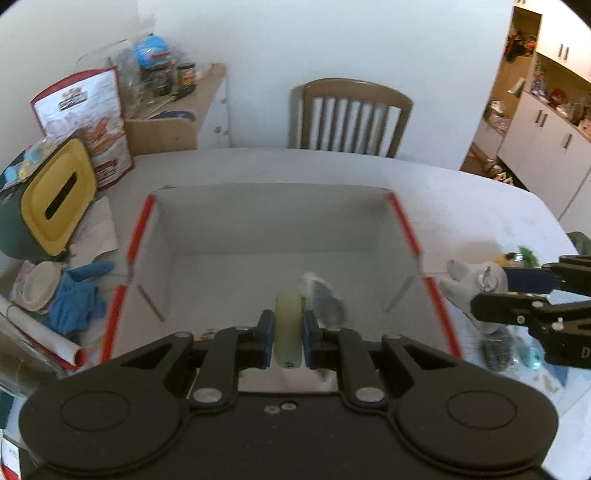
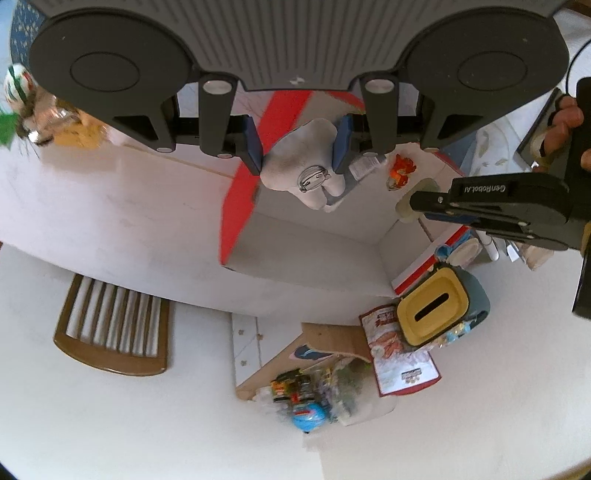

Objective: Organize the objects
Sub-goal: 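Carry the cream cylinder and white plush into the red box with both grippers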

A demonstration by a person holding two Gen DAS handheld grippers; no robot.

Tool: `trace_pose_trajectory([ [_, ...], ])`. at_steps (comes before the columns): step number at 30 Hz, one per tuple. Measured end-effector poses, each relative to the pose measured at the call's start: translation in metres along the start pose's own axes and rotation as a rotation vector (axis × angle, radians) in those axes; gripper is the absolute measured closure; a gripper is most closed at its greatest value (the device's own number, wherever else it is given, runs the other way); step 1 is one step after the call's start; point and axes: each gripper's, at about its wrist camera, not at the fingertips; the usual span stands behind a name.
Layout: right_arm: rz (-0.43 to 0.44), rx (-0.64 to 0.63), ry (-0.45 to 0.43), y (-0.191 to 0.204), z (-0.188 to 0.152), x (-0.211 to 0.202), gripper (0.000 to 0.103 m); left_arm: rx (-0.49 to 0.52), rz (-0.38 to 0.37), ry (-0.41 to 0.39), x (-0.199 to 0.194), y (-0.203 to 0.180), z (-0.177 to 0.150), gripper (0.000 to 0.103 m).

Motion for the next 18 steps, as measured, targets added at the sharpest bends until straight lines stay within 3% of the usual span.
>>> trace_pose_trajectory([
  [7,-0.021,-0.055,0.037,0.029,0.011,0.034,0.063,0.005,0.043,0.034,0.014,0.031,0.005,0.09],
  [18,-0.073,-0.164,0.105,0.065,0.007,0.081,0.063,0.074,0.074,0.099,0.047,0.047,0.002,0.09],
])
Point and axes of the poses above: each gripper's, at about its wrist camera, not at the fingertips, and x roughly the way its jaws point, y to its left, z to its top, and after that the axes turned 10 degrees about -z, right-handed
